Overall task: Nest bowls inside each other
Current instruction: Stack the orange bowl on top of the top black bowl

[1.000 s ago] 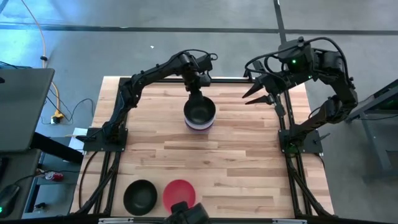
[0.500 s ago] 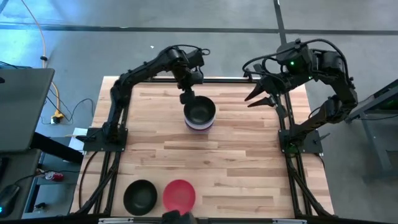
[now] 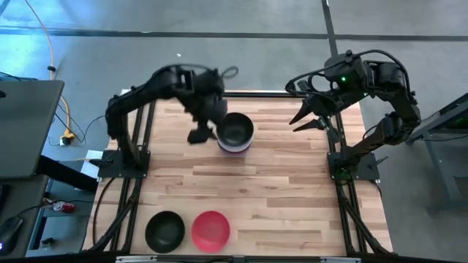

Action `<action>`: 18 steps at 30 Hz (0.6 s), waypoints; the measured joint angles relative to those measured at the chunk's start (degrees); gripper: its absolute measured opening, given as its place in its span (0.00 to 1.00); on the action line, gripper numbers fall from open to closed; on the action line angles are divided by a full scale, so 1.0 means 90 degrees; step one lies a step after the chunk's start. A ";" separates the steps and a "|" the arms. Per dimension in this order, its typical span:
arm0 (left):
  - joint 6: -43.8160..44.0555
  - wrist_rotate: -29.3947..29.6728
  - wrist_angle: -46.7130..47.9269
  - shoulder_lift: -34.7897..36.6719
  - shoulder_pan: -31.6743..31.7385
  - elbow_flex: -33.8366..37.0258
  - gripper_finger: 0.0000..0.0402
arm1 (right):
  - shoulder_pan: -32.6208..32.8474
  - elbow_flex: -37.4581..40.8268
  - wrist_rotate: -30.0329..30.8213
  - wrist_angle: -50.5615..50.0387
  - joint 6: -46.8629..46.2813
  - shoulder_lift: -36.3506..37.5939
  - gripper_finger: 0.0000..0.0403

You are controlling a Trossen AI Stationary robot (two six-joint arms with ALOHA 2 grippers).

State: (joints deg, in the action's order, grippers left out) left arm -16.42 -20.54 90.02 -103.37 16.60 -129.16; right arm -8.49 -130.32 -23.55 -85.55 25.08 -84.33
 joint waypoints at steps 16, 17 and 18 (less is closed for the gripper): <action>0.1077 0.2443 -0.0004 -0.1207 -0.3477 0.0000 0.57 | 0.0294 0.0000 0.0039 -0.0001 -0.0403 0.0065 0.23; 0.1126 0.2525 0.0001 -0.1336 -0.3580 0.0000 0.57 | 0.0339 0.0000 0.0040 0.0000 -0.0403 0.0097 0.23; 0.1184 0.2597 -0.0001 -0.1473 -0.3659 0.0000 0.57 | 0.0385 0.0000 0.0062 0.0003 -0.0404 0.0125 0.23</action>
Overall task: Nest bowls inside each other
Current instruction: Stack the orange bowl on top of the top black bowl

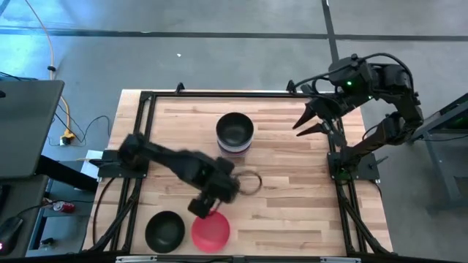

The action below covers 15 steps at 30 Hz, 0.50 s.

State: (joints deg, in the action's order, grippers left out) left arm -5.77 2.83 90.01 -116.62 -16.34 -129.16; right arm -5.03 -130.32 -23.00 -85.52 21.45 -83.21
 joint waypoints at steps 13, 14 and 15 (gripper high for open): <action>0.0666 0.0297 -0.0003 -0.0980 -0.0188 0.0002 0.57 | 0.0584 -0.0002 0.0310 -0.0059 -0.0070 0.0270 0.23; 0.0718 0.0201 -0.0023 -0.0981 -0.0203 0.0002 0.57 | 0.0612 -0.0002 0.0377 -0.0091 -0.0070 0.0286 0.23; 0.0759 0.0136 -0.0071 -0.0995 -0.0227 -0.0003 0.57 | 0.0625 -0.0002 0.0390 -0.0090 -0.0069 0.0304 0.23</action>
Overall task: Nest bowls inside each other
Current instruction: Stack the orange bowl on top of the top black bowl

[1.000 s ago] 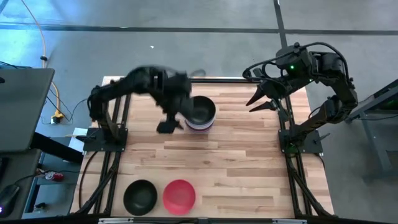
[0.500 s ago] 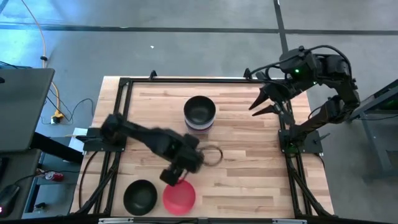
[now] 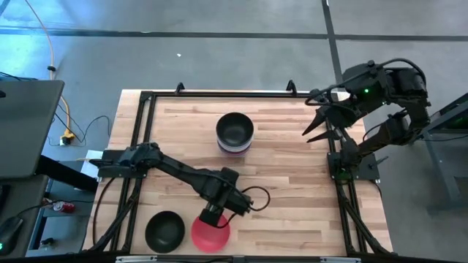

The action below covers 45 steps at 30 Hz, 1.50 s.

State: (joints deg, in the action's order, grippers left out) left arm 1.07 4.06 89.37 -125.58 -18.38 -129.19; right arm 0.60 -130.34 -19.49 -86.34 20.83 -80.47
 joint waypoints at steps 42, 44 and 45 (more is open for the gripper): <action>0.1818 -0.0940 -0.5202 0.2240 -0.0293 0.5778 0.55 | 0.0078 0.0000 0.0000 0.0818 0.0072 -0.0065 0.23; 0.1816 -0.0942 -0.5300 0.2242 -0.0293 0.5834 0.51 | 0.0078 0.0000 0.0000 0.0825 0.0074 -0.0065 0.23; 0.1818 -0.0943 -0.5262 0.2242 -0.0290 0.5858 0.49 | 0.0078 0.0000 0.0000 0.0833 0.0072 -0.0065 0.23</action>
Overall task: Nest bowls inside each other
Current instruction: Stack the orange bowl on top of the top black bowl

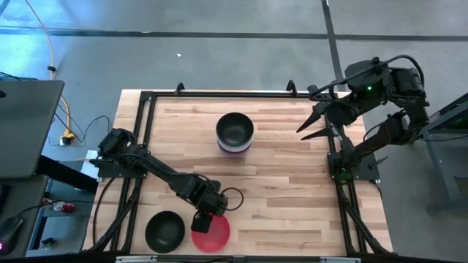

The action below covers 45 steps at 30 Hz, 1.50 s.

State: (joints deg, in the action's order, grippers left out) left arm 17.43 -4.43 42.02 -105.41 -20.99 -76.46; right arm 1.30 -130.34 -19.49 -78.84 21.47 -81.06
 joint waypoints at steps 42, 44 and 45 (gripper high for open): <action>-0.2511 -0.0027 0.2626 0.0046 0.2168 -0.2152 0.00 | -0.0001 0.0000 0.0002 -0.0383 0.0051 0.0000 0.23; -0.2750 -0.0004 0.2953 0.0046 0.2463 -0.2559 0.00 | 0.0000 0.0000 0.0002 -0.0495 0.0051 0.0000 0.23; -0.2869 0.0001 0.3137 0.0046 0.2616 -0.2771 0.00 | 0.0000 0.0000 0.0005 -0.0561 0.0047 0.0000 0.23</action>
State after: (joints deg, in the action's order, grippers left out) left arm -8.40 -4.42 70.25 -104.99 2.55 -101.40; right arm 1.30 -130.34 -19.44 -83.90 21.90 -81.06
